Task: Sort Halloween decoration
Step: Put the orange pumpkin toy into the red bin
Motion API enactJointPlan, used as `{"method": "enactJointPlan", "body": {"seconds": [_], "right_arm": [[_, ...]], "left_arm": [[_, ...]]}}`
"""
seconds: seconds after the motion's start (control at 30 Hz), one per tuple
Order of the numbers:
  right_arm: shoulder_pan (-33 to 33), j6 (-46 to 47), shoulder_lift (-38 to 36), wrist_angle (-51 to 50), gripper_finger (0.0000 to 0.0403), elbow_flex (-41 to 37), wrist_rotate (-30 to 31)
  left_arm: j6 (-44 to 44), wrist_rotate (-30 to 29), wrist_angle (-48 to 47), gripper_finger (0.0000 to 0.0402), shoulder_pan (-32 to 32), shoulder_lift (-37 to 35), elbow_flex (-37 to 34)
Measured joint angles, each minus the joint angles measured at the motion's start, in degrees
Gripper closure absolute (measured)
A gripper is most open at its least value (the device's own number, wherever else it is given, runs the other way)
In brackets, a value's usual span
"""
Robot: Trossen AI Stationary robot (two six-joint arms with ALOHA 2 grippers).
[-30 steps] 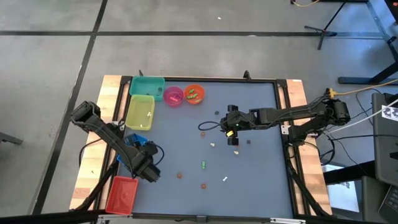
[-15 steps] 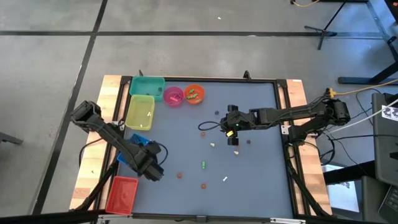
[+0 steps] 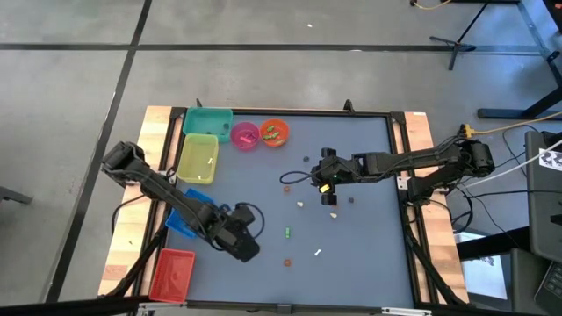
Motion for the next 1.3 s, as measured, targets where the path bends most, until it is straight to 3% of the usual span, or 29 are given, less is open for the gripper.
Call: {"method": "enactJointPlan", "body": {"seconds": [0.27, 0.5, 0.93, 1.3], "right_arm": [[-0.01, -0.01, 0.00, 0.00, 0.0219, -0.02, 0.01], [0.00, 0.01, 0.00, 0.01, 0.0219, -0.04, 0.00], [-0.01, 0.01, 0.00, -0.01, 0.0219, -0.04, 0.01], [-0.02, 0.01, 0.00, 0.00, 0.0219, -0.04, 0.00]], "left_arm": [[1.47, -2.22, 10.07, 0.0221, -0.29, 4.87, 0.00], [1.53, 2.08, 10.36, 0.0221, -0.48, 9.49, 0.00], [8.78, 2.30, 10.49, 0.0221, -1.46, 14.86, 0.00], [9.18, 2.13, 11.57, 0.0221, -2.58, 18.90, 0.00]]}}
